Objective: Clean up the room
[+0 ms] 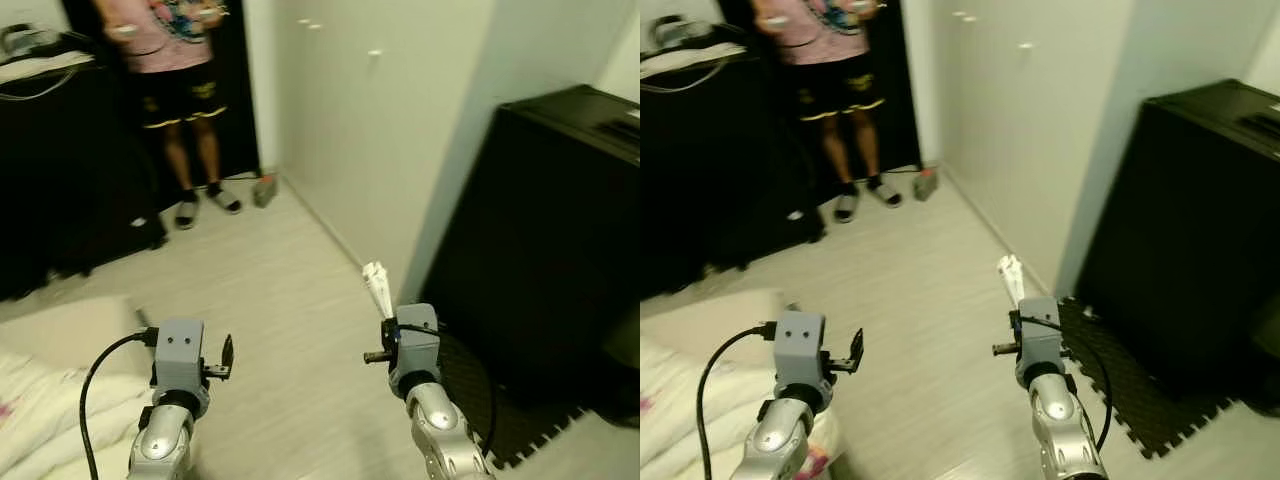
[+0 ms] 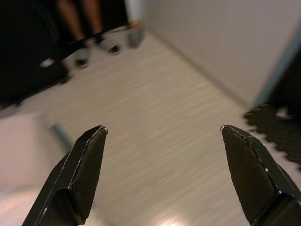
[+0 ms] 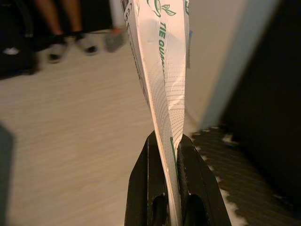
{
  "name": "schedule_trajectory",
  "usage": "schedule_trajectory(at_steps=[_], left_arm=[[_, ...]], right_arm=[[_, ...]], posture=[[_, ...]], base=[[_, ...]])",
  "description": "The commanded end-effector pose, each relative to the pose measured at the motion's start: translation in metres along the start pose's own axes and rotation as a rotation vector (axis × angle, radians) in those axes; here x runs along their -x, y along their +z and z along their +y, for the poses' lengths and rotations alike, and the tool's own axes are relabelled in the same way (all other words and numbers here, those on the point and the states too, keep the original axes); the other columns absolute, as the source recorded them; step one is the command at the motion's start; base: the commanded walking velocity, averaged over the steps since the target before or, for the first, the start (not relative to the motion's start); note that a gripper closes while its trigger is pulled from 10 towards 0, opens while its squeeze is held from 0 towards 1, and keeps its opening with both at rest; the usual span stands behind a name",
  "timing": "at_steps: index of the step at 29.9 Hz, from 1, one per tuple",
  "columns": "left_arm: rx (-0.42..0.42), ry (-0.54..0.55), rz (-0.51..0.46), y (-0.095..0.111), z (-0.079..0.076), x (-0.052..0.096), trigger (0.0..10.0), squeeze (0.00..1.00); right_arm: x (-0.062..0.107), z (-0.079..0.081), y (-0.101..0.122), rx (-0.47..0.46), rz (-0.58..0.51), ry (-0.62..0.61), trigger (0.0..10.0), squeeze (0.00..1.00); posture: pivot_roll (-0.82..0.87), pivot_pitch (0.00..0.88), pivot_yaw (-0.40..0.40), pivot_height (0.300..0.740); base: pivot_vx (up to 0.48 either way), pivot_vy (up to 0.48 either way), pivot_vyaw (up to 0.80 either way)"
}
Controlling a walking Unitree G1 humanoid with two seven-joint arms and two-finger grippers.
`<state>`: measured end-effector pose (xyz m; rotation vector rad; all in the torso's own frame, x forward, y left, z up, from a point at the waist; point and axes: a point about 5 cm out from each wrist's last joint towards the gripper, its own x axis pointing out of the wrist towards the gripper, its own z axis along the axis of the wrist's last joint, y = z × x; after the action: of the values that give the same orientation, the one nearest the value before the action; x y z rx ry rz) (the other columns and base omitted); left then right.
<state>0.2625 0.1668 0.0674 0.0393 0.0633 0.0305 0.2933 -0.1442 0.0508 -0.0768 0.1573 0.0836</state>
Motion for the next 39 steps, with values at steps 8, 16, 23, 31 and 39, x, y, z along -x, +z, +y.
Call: schedule_trajectory(at_steps=[8, 16, 23, 31, 39], left_arm=[[0.010, -0.024, 0.030, -0.0042, -0.0009, 0.0023, 10.0, 0.00], [-0.019, -0.028, 0.038, -0.0061, -0.0025, 0.0025, 10.0, 0.00], [-0.030, -0.036, 0.043, -0.0072, -0.0029, 0.0028, 10.0, 0.00], [-0.040, -0.052, 0.028, -0.0057, -0.0045, 0.0024, 10.0, 0.00], [-0.044, -0.050, 0.029, -0.0058, -0.0045, 0.0024, 10.0, 0.00]], right_arm=[[0.0003, 0.0053, -0.0045, -0.015, 0.019, 0.007, 10.0, 0.00], [0.0004, 0.0058, -0.0066, -0.011, 0.030, 0.010, 10.0, 0.00], [0.0012, 0.0048, -0.0082, -0.008, 0.034, 0.009, 10.0, 0.00], [0.0015, 0.0038, -0.0086, -0.001, 0.032, 0.002, 10.0, 0.00], [0.0019, 0.0028, -0.0098, 0.001, 0.037, -0.006, 10.0, 0.00]], posture=[[-0.03, 0.063, 0.027, 0.740], [-0.03, 0.055, 0.025, 0.740], [-0.03, 0.049, 0.025, 0.740], [-0.03, 0.047, 0.027, 0.740], [-0.03, 0.047, 0.027, 0.740]], base=[[0.000, 0.000, -0.80], [0.000, 0.000, -0.80], [0.000, 0.000, -0.80], [0.000, 0.000, -0.80], [0.000, 0.000, -0.80]])
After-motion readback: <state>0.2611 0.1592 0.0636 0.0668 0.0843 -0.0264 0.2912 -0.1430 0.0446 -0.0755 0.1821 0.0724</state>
